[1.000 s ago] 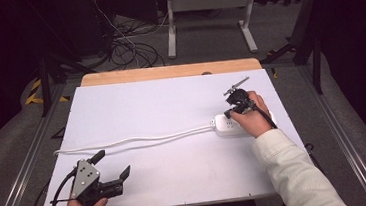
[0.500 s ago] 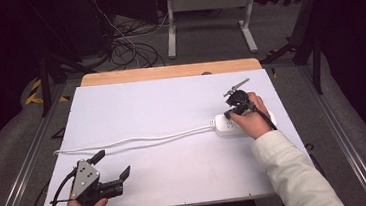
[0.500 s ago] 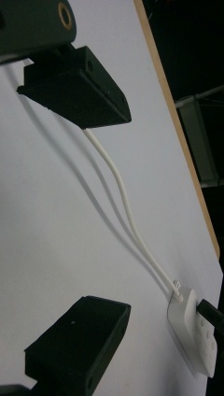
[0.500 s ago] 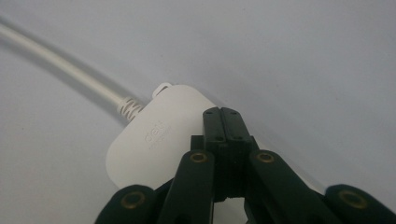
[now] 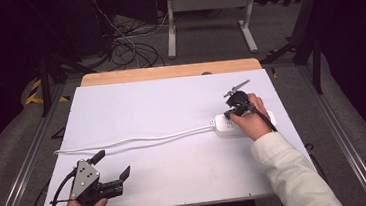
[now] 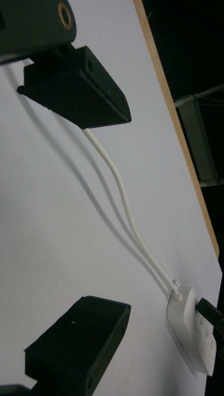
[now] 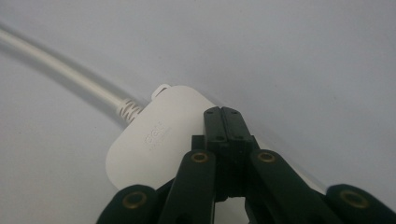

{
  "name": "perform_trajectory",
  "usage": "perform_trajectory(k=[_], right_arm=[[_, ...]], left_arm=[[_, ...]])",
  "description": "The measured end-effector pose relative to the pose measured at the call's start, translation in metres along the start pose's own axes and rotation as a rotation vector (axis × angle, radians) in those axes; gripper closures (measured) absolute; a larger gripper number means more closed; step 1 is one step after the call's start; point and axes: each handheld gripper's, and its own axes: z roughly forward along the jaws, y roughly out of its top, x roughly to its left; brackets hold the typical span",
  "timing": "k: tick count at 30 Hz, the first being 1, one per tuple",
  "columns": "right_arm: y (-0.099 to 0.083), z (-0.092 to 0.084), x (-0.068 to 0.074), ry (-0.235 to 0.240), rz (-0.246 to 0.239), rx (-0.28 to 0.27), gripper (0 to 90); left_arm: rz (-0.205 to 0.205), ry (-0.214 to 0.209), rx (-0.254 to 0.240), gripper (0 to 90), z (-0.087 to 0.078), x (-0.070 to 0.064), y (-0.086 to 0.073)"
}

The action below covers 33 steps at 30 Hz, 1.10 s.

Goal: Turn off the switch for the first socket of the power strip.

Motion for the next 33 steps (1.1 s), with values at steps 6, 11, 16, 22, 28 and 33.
perform_trajectory(k=[6, 11, 16, 22, 28, 33], right_arm=[[-0.001, 0.001, 0.002, -0.012, -0.003, -0.005, 90.0], [0.004, -0.017, 0.003, -0.002, 0.004, -0.128, 90.0], [0.01, -0.034, 0.006, 0.005, -0.008, -0.152, 90.0], [0.008, -0.049, 0.011, 0.008, -0.019, -0.196, 90.0], [0.008, -0.056, 0.01, 0.024, -0.014, -0.213, 90.0], [0.007, -0.06, 0.012, 0.027, -0.026, -0.226, 90.0]], left_arm=[[0.001, -0.001, 0.0, 9.6, 0.0, 0.0, 0.0], [-0.001, -0.001, -0.002, 9.6, 0.0, 0.0, 0.0], [-0.007, -0.001, -0.001, 9.6, 0.001, 0.001, 0.0], [0.002, 0.002, -0.001, 9.6, 0.0, 0.0, 0.001], [-0.006, 0.005, -0.002, 9.6, 0.001, 0.0, 0.001], [-0.004, 0.006, -0.002, 9.6, 0.001, 0.0, 0.001]])
